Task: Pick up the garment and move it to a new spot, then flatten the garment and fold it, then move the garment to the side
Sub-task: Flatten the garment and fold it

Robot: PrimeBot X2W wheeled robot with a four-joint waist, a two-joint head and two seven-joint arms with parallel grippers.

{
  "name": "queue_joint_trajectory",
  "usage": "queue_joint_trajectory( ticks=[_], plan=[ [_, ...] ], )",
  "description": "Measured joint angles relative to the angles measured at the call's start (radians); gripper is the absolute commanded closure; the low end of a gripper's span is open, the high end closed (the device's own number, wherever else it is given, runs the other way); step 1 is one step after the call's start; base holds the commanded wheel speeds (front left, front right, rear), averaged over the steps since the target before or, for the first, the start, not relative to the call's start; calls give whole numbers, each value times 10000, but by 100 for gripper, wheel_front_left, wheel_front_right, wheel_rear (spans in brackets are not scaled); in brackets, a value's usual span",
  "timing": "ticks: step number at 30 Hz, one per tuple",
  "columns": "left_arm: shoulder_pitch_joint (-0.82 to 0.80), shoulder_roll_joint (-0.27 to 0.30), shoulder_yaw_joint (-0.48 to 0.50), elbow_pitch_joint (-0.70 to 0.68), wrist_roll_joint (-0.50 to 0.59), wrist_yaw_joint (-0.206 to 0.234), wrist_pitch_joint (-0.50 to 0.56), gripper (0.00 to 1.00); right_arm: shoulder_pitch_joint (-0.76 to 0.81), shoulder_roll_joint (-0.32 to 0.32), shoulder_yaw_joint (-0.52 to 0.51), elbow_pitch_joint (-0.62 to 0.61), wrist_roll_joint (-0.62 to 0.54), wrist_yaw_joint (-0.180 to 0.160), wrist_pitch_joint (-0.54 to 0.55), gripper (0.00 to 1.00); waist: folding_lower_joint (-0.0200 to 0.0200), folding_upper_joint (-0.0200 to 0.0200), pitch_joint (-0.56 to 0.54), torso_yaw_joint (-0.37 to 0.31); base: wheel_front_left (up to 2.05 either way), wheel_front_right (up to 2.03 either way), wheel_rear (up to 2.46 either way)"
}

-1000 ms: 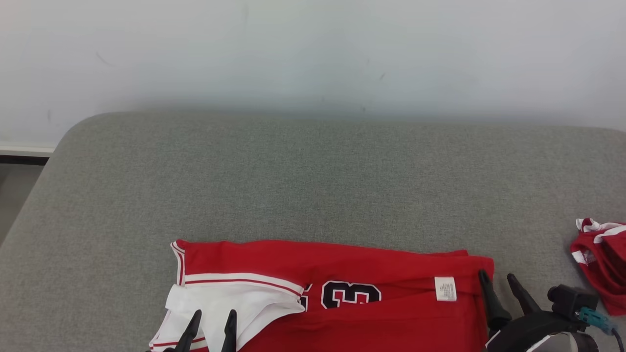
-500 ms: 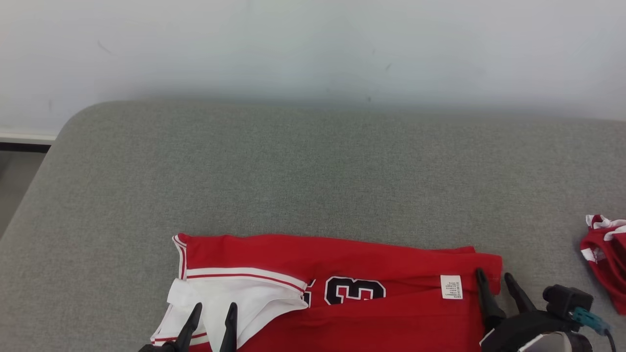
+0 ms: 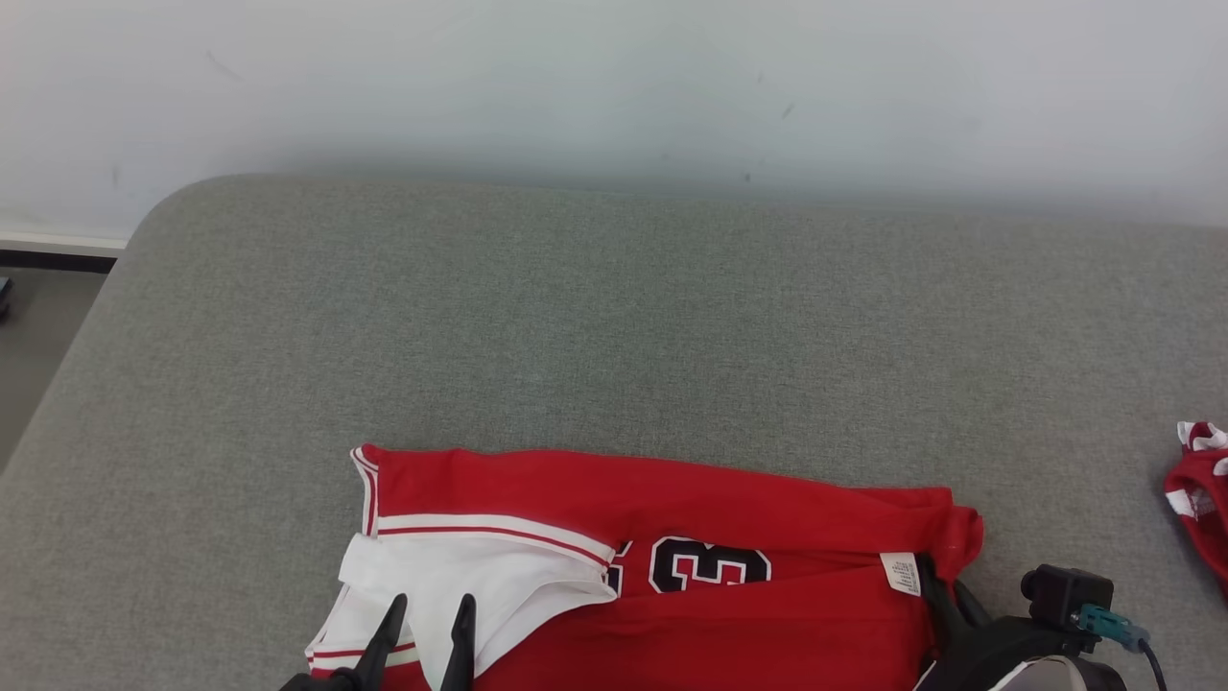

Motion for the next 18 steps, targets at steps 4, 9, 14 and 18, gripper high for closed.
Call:
queue_joint_trajectory(
  ticks=[4,9,14,18],
  plan=[
    [-8,0,-102,-44,-48,0,0,0,12,-96,359,40,153,2,13,100,0,-1,15,-39,0,0,0],
    [-61,-4,-58,-54,-61,0,0,0,-113,-274,286,257,221,31,-161,100,0,0,8,-105,0,0,0],
    [-63,-25,-17,-50,-77,0,0,0,-402,-708,-654,410,-31,13,-236,100,1,1,-33,-157,0,0,0],
    [-27,-38,23,-40,-117,0,0,0,-374,-723,-1438,-606,-627,2,-249,100,1,0,-93,-231,0,0,0]
  ],
)
